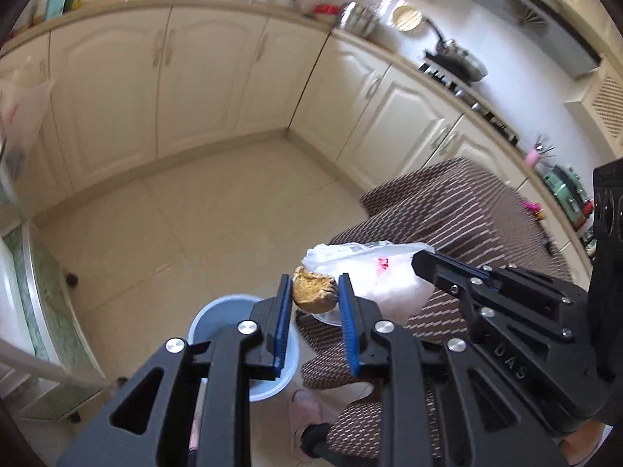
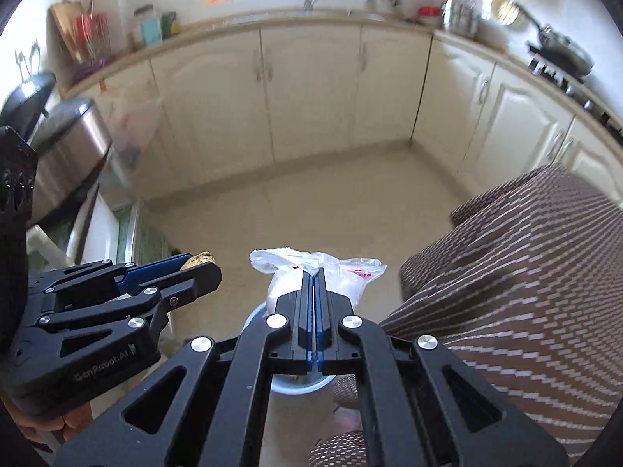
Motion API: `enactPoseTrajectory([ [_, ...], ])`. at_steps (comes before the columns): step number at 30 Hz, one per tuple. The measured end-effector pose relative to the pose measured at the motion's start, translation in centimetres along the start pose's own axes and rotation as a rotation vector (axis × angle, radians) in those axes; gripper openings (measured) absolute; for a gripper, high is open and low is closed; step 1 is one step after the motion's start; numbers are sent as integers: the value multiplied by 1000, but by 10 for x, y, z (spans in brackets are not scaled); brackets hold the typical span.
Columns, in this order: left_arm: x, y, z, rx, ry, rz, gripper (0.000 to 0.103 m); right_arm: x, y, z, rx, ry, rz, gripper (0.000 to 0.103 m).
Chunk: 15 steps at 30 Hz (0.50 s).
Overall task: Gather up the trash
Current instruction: 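Carry both items over the blue bin and open both grippers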
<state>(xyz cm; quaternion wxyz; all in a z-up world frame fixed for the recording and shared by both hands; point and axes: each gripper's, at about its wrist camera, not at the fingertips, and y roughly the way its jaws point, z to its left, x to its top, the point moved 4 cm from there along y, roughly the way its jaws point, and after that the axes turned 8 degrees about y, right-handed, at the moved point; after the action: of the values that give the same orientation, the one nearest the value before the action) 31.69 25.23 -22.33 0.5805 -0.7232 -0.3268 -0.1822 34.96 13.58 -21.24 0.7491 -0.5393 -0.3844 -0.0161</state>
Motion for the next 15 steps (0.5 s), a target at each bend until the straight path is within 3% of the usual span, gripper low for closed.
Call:
enactPoseTrajectory([
  [5, -16, 34, 25, 5, -35, 64, 23, -5, 42, 3, 14, 18, 65, 0],
  [11, -27, 59, 43, 8, -60, 106, 23, 0, 68, 4, 18, 31, 79, 3],
  [15, -29, 70, 46, 10, -61, 124, 23, -3, 78, 1, 12, 34, 90, 17],
])
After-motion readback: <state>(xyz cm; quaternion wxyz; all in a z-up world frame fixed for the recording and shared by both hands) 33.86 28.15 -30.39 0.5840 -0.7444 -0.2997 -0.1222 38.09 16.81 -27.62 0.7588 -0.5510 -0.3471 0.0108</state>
